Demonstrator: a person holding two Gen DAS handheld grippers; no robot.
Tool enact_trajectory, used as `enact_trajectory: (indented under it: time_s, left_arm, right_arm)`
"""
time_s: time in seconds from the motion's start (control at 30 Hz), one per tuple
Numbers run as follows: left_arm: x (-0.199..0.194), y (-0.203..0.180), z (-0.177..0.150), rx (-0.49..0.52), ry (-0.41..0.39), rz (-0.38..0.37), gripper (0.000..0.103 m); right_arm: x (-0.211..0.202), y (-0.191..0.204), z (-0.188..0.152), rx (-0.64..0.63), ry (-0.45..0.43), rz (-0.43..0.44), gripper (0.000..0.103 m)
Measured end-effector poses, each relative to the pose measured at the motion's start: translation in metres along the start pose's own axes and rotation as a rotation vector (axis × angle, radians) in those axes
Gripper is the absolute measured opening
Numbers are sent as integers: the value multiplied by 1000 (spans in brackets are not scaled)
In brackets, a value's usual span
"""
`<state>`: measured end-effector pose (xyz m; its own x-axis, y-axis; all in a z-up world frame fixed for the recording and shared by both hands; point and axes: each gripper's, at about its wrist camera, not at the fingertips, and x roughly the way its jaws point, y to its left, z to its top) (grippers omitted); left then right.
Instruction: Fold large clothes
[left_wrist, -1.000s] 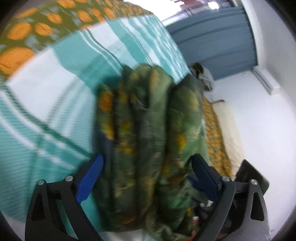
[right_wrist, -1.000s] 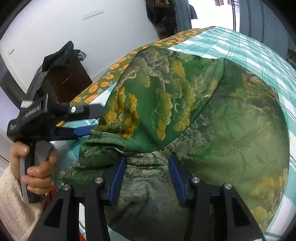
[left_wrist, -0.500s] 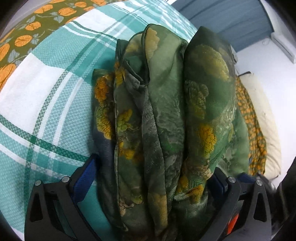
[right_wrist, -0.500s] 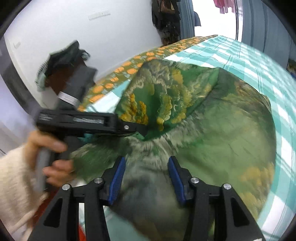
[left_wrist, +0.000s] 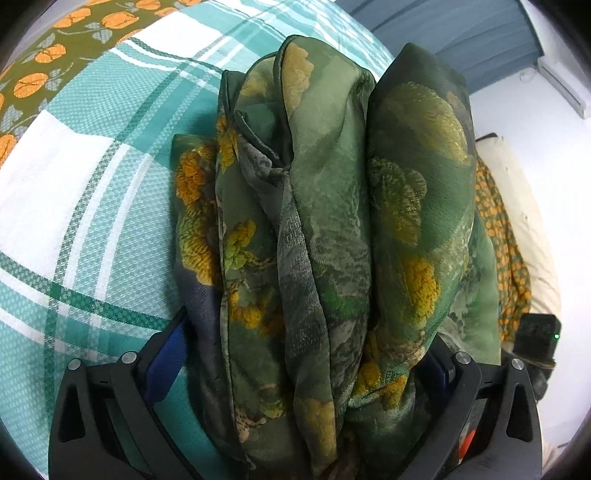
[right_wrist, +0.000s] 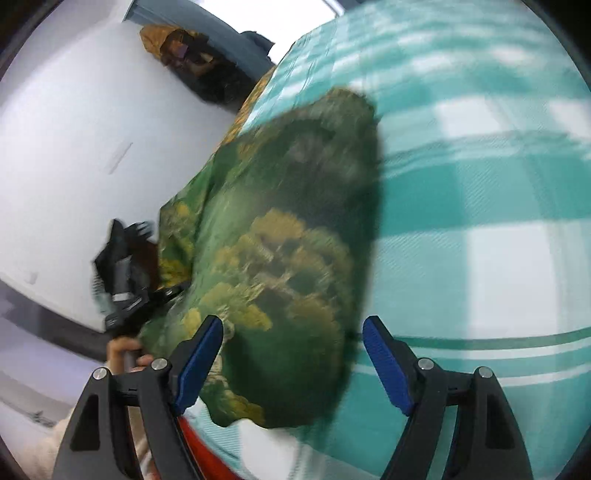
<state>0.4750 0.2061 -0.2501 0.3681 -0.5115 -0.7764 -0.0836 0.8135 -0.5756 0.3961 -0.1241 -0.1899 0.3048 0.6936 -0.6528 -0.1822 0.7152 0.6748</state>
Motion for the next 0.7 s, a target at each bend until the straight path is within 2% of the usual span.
enact_trajectory:
  time_s: [0.07,0.17,0.23,0.37,0.4,0.43,0.47,0.53,0.6,0.7]
  left_arm:
    - [3,0,5,1,1,3,103]
    - [6,-1,9,-2,3,3,103]
    - [9,-3,12,-12,-2,5,103]
    - [15,-9,14,-59,-27,4,103]
    - [15,-12,14,-59,-32,12,100]
    - [13,-18,13,-52,-44,6,84]
    - [10,-23,11,-47,-59,6,80]
    - [-2,-36,8,-25,-93,30,62]
    - [-15,-48,3,-22,-127,19,58]
    - [-25,-65,-5,-1,-153,-15,57]
  right_arm:
    - [18,-5,5,25,-8,21,85]
    - [39,-19,10,104,29,53,85]
    - [42,-20,12,92,38,58,85]
    - [38,-9,14,38,51,25,75]
    - [36,-4,12,17,46,15,73]
    - [34,3,9,-10,39,0,69]
    - [32,10,7,-46,27,-16,67]
    - [24,27,4,-113,0,-40,65]
    - [15,41,0,-160,-24,-38,64]
    - [-7,53,-4,-218,-65,-24,64]
